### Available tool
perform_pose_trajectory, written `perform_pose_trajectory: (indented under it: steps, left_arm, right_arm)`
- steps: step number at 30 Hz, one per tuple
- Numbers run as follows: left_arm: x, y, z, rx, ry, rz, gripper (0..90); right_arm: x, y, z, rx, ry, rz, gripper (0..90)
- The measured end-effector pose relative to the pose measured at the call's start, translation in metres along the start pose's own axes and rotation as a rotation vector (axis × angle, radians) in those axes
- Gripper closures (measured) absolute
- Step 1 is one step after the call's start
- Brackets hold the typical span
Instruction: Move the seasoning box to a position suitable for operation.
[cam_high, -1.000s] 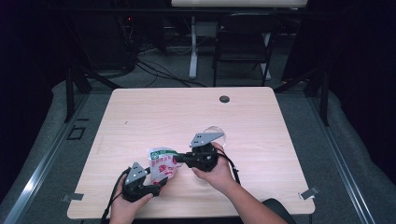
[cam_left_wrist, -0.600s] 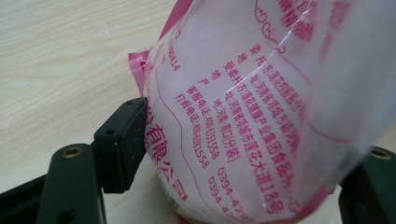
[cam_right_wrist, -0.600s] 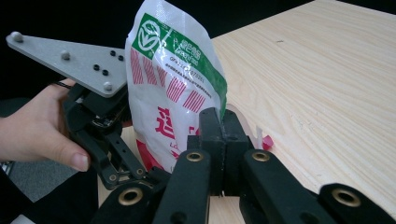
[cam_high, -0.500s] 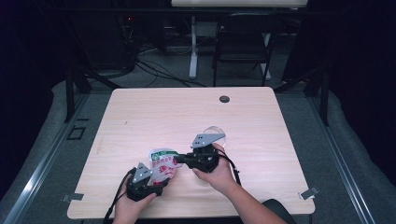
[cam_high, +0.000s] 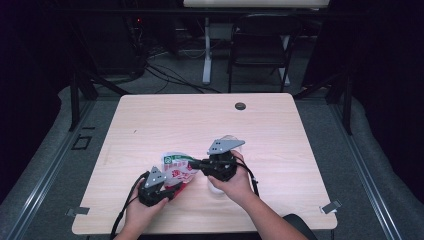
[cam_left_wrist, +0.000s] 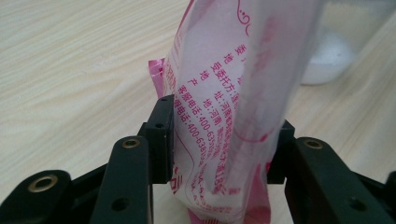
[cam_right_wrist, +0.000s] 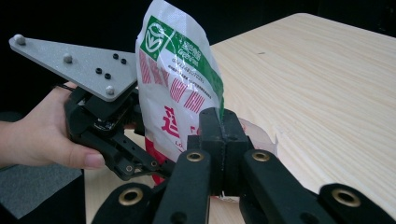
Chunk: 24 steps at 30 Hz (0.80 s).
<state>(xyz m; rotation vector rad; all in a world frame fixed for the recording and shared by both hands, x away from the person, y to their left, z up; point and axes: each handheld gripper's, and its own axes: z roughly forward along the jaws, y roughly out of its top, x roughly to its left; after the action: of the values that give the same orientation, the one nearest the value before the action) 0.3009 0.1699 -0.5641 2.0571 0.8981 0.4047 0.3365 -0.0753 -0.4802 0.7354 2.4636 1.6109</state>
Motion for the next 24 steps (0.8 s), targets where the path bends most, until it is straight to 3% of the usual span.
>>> perform_pose_trajectory:
  steps: [5,9,13,19,24]
  left_arm:
    - [0.008,0.002,0.011,-0.022,-0.011,-0.009,56.5]
    - [0.013,-0.001,0.018,-0.032,-0.035,-0.026,48.9]
    - [0.016,-0.008,0.023,-0.050,-0.027,-0.041,39.4]
    - [0.017,-0.007,0.025,-0.025,-0.020,-0.047,33.5]
    - [0.018,-0.006,0.029,0.068,-0.035,-0.080,31.0]
  right_arm:
    - [-0.005,-0.001,0.000,0.002,-0.027,0.015,90.0]
    - [-0.008,-0.002,0.000,0.002,-0.033,0.026,90.0]
    - [-0.008,-0.003,0.000,0.002,-0.034,0.022,90.0]
    - [-0.008,-0.005,-0.001,-0.002,-0.040,0.028,90.0]
    - [-0.009,-0.007,-0.002,-0.002,-0.043,0.032,90.0]
